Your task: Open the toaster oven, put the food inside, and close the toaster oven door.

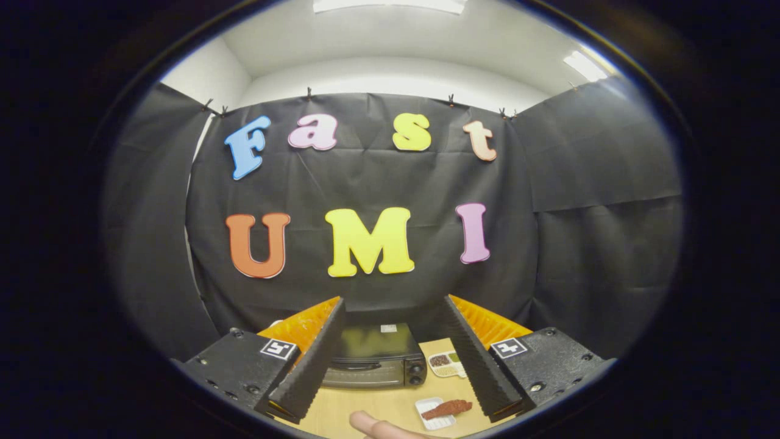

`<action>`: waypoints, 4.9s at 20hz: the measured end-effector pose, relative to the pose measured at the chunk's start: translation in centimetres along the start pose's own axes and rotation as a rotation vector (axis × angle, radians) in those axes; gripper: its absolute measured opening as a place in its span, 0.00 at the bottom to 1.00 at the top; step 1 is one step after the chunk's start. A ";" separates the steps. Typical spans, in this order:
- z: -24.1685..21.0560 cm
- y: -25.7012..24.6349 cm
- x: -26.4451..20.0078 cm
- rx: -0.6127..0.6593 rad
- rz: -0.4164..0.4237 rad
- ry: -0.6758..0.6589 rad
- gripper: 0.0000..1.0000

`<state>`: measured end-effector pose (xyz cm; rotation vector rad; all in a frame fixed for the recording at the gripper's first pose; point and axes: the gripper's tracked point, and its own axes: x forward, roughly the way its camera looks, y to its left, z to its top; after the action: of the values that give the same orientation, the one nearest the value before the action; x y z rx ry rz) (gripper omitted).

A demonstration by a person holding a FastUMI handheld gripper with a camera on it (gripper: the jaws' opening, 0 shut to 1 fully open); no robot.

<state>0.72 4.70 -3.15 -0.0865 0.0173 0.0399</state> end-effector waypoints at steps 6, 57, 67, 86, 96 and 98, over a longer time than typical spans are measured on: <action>-6.7 3.4 6.9 0.014 0.073 0.112 1.00; -36.6 6.3 5.1 -0.194 0.217 0.761 1.00; -42.1 6.0 4.9 -0.110 0.293 0.943 1.00; -31.7 -17.1 6.4 0.060 0.196 0.831 0.99; -37.1 -18.8 5.1 0.327 0.310 0.960 0.57; -37.4 -18.7 4.7 0.379 0.316 0.986 0.35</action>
<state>5.60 -17.01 -38.84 0.2839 1.0216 0.3056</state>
